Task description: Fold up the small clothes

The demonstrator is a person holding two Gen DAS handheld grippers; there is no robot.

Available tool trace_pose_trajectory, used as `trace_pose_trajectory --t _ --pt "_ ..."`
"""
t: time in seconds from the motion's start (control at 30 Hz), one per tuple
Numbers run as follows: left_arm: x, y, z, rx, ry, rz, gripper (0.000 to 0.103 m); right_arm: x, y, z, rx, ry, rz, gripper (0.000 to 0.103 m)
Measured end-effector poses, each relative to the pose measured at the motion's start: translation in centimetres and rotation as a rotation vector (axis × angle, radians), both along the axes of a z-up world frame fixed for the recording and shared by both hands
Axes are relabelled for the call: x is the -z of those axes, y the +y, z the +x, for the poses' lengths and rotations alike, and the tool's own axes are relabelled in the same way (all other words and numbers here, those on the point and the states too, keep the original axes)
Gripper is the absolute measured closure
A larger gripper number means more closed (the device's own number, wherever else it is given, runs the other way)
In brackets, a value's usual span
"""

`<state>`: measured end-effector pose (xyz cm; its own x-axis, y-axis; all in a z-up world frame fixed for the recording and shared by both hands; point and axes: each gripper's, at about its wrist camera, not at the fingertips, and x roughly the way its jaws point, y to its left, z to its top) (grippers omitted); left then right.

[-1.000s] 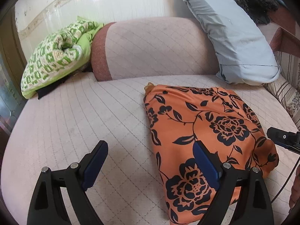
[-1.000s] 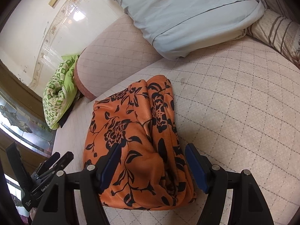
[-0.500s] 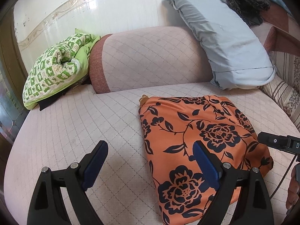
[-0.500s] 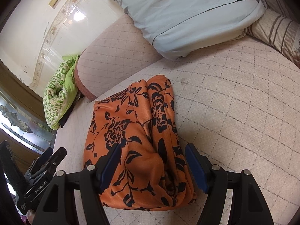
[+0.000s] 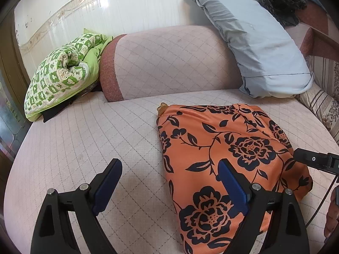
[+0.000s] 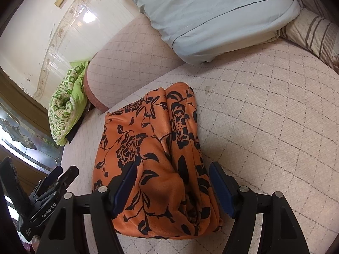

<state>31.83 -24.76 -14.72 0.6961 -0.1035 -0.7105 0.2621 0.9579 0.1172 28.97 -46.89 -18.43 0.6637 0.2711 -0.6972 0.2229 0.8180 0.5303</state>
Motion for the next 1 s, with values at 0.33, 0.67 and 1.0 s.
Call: trace_pose_trajectory --t 0.33,0.67,1.0 --pt "0.42 -0.2 0.23 0.004 0.012 0.013 0.011 0.23 0.09 0.15 -0.007 0.002 0.006 0.03" --pt "0.94 -0.31 0.5 0.002 0.017 0.021 0.011 0.49 0.15 0.26 -0.013 0.006 0.008 0.03" --pt "0.93 -0.15 0.62 0.0 0.011 0.017 0.011 0.63 0.31 0.37 -0.017 0.008 0.005 0.03"
